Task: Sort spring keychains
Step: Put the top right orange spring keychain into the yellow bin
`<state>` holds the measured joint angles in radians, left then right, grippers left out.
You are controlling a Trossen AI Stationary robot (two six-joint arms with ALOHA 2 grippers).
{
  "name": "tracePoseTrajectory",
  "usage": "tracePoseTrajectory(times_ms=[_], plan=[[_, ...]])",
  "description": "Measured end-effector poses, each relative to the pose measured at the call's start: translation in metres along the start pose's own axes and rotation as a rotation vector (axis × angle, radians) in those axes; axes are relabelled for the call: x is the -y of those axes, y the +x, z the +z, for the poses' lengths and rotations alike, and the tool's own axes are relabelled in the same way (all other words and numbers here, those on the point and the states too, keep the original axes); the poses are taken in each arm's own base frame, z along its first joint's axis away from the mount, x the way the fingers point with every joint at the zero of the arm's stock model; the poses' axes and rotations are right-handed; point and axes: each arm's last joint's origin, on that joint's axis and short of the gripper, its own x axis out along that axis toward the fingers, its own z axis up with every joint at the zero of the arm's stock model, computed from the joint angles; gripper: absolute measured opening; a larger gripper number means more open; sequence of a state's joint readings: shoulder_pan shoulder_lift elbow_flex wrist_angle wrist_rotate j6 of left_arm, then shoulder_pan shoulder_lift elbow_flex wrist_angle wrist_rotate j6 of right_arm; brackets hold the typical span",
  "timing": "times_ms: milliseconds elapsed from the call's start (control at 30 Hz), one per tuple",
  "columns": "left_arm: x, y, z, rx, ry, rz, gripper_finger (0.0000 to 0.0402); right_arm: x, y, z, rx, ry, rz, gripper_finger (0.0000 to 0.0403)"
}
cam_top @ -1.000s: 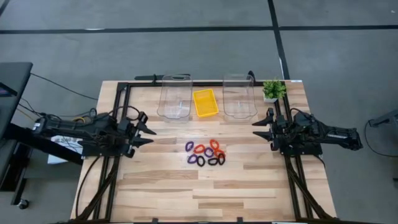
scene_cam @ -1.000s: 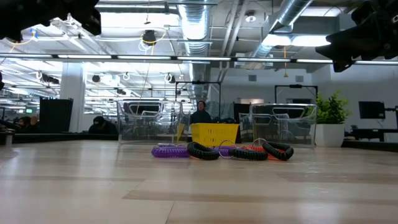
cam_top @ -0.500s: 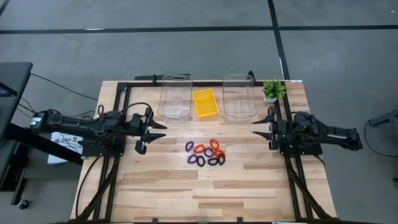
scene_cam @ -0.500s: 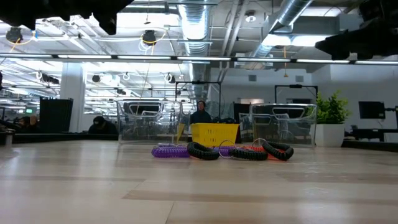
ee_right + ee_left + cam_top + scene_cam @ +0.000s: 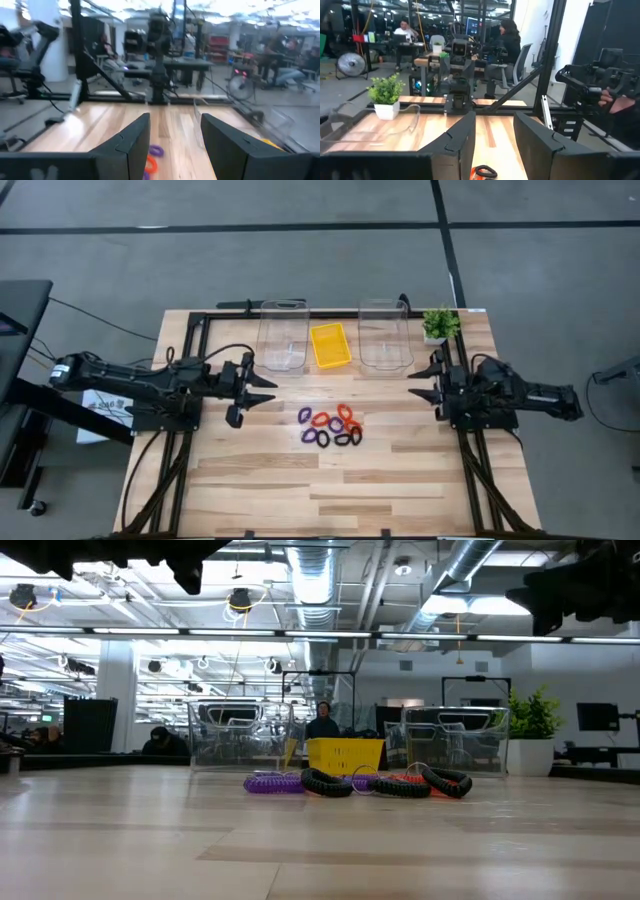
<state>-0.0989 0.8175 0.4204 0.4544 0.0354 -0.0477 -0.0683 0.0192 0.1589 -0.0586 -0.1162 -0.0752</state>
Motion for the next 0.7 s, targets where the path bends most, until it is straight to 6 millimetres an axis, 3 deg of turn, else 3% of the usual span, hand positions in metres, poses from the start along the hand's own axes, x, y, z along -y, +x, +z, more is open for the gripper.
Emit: tracePoseTrajectory(times_ms=[233,367,533,700], plan=[[0.016,0.023,0.001,-0.041,-0.015,0.029,0.0131,-0.014,0.007,0.017,0.178,-0.014,0.339,0.0170],[0.027,0.041,0.000,-0.078,0.019,0.054,0.0131,-0.023,0.014,0.019,0.192,0.001,0.458,0.0170],[0.030,0.058,-0.004,-0.117,0.077,0.072,0.0131,-0.028,0.028,0.021,0.206,-0.019,0.354,0.0170],[0.024,0.060,-0.006,-0.146,0.111,0.101,0.0131,-0.029,0.043,0.012,0.114,0.026,0.182,0.0170]])
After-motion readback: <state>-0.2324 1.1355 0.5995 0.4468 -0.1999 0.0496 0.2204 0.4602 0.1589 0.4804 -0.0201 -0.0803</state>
